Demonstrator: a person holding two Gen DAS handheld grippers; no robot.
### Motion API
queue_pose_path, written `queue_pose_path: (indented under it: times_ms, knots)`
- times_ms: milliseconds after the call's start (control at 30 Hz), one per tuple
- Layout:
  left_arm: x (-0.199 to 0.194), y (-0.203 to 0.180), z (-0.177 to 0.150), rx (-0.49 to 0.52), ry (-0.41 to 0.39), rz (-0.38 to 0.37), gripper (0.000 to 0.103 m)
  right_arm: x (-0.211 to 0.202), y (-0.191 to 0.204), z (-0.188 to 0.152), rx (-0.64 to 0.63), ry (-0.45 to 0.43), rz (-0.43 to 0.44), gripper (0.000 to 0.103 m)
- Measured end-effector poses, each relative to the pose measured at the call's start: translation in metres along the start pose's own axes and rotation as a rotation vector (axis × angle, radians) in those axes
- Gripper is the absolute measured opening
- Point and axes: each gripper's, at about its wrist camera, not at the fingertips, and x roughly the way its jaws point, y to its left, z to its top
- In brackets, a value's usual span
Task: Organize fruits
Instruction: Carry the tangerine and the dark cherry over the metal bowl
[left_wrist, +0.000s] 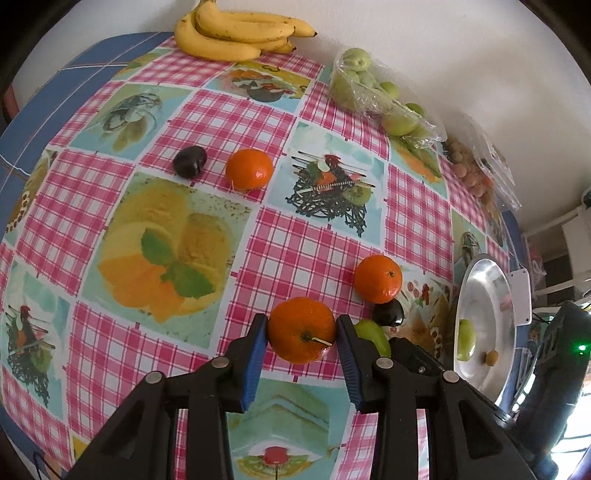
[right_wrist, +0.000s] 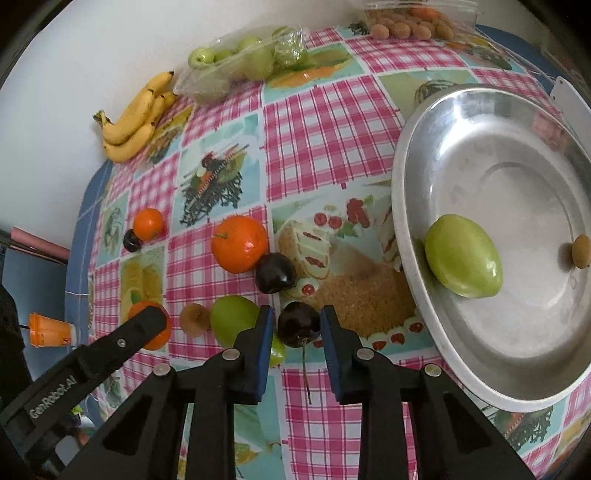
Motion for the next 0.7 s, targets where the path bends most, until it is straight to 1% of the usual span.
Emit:
queue_pose_path:
  times_ms: [133, 200, 233, 400, 600, 700]
  knots:
    - [0.004, 0.000, 0.001, -0.006, 0.010, -0.001, 0.040, 0.009, -0.003, 0.001, 0.017, 0.020, 0.027, 0.027]
    - [0.005, 0.001, 0.001, -0.009, 0.010, -0.003, 0.040, 0.010, 0.000, 0.001, 0.007, 0.020, 0.022, 0.027]
    - [0.004, 0.001, 0.001, -0.011, 0.009, -0.003, 0.040, 0.010, 0.001, 0.001, 0.001, 0.021, 0.022, 0.024]
    - [-0.001, 0.001, 0.002, -0.015, -0.009, -0.011, 0.040, 0.007, 0.004, 0.001, -0.014, 0.016, 0.017, 0.024]
    - [-0.014, -0.002, 0.006, -0.008, -0.044, -0.021, 0.040, -0.021, 0.007, 0.005, -0.011, -0.050, 0.047, 0.023]
    - [-0.018, -0.004, 0.008, -0.005, -0.052, -0.034, 0.040, -0.034, 0.005, 0.007, 0.010, -0.071, 0.023, 0.023]
